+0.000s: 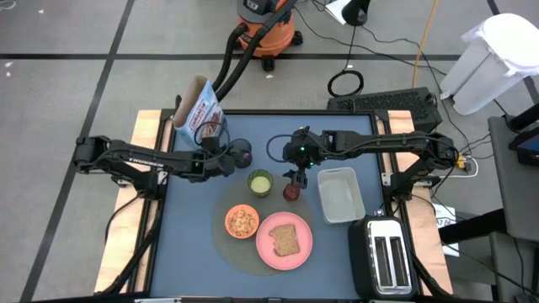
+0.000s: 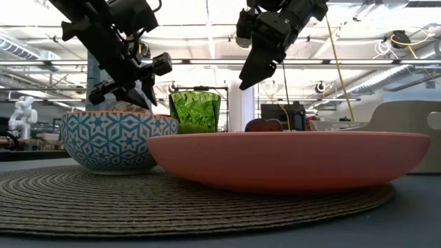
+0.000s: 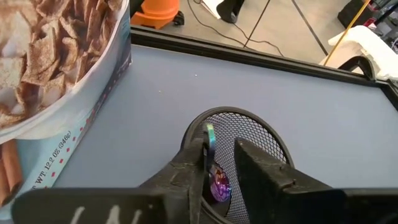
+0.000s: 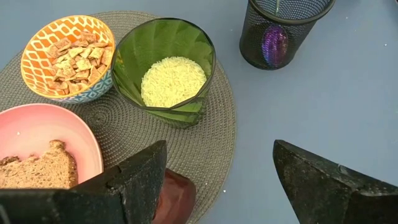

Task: Arrange a breakfast setting
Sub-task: Put the spoon on the gray placemat to the left of the red bowl

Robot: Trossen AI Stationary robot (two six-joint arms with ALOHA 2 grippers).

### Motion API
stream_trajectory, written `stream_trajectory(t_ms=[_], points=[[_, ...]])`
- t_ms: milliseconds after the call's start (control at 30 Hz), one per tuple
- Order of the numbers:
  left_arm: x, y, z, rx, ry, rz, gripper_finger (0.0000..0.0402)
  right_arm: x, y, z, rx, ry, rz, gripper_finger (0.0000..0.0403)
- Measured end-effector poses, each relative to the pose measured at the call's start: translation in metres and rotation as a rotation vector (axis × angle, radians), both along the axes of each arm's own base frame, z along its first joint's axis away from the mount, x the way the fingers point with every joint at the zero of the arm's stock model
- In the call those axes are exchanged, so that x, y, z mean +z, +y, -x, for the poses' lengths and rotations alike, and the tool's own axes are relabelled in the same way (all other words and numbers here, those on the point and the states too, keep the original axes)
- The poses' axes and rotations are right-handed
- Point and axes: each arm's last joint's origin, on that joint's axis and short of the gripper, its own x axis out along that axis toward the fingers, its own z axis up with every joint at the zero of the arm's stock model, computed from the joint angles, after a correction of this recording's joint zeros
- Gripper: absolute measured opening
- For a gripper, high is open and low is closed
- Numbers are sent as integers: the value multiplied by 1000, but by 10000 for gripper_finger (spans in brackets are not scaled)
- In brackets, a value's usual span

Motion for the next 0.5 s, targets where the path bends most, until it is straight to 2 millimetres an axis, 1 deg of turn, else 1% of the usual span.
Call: stream_trajectory(t_ms=[500], points=[[0,0,0,0,-3,1,32,0,0,0,0,0,0,288]])
